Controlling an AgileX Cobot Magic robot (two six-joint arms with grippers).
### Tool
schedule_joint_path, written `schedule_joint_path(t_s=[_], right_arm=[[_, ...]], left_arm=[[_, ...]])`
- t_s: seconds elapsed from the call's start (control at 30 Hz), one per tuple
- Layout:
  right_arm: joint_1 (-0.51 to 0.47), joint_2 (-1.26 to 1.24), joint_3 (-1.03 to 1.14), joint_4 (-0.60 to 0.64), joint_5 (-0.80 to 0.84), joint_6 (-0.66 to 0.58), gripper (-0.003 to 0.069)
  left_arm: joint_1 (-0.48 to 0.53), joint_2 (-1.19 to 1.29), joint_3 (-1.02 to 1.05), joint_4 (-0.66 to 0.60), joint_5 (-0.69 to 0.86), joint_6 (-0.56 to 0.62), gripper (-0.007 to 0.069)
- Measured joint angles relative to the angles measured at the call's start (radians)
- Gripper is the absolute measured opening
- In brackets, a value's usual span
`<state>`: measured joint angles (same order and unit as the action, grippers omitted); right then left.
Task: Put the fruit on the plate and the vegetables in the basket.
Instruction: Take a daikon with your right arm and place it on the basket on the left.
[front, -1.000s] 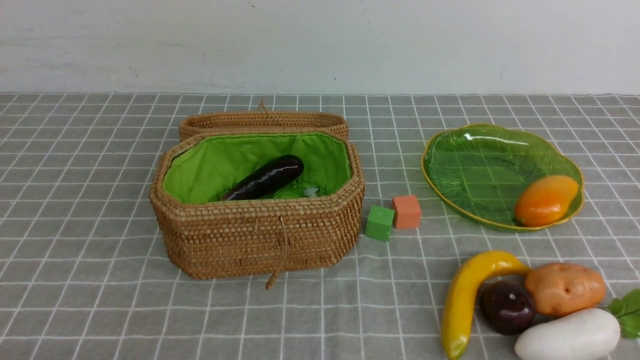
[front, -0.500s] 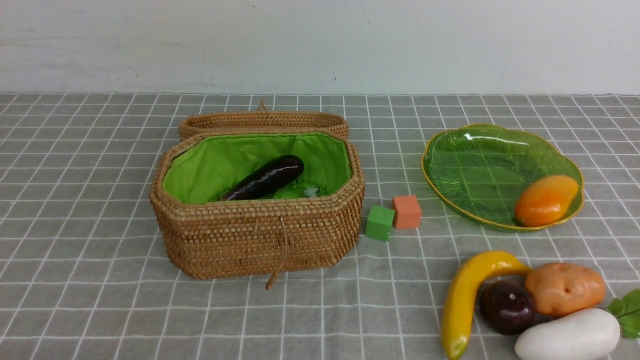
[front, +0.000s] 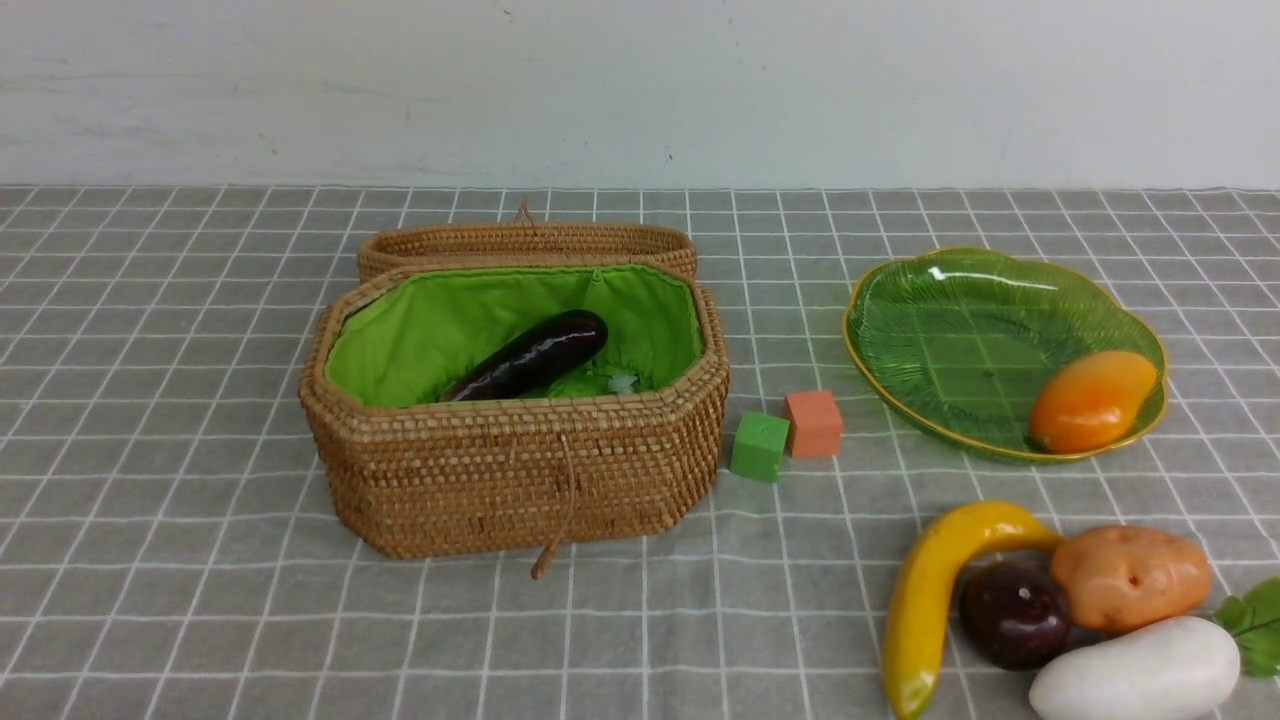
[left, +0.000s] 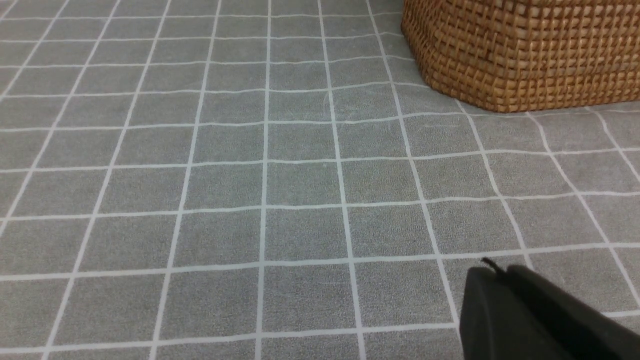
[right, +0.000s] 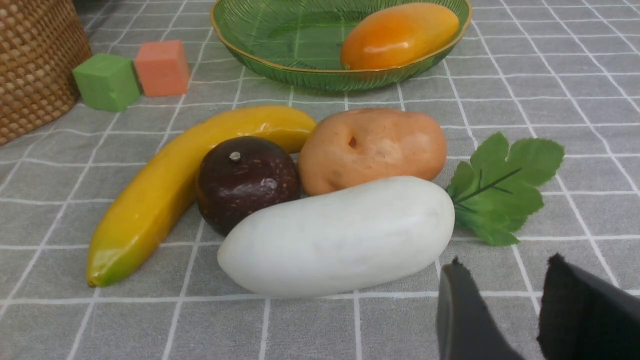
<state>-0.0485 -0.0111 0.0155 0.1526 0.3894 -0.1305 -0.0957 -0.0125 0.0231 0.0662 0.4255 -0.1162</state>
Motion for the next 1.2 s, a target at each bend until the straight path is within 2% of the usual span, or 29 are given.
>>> schedule_joint_path(t_s=[0.9,1.0,1.2], right_arm=[[0.000,0.000,0.000,-0.001,0.000,0.000,0.0242],[0.000,0.000,0.000,-0.060,0.000,0.000,0.0242],[0.000,0.000,0.000,-0.257,-0.002,0.000,0.0242]], left_arm=[[0.000,0.000,0.000,0.001,0.000,0.000,0.0039],[0.000,0.000,0.000,0.001,0.000,0.000,0.0039],[0.000,0.000,0.000,0.001,0.000,0.000,0.0039]])
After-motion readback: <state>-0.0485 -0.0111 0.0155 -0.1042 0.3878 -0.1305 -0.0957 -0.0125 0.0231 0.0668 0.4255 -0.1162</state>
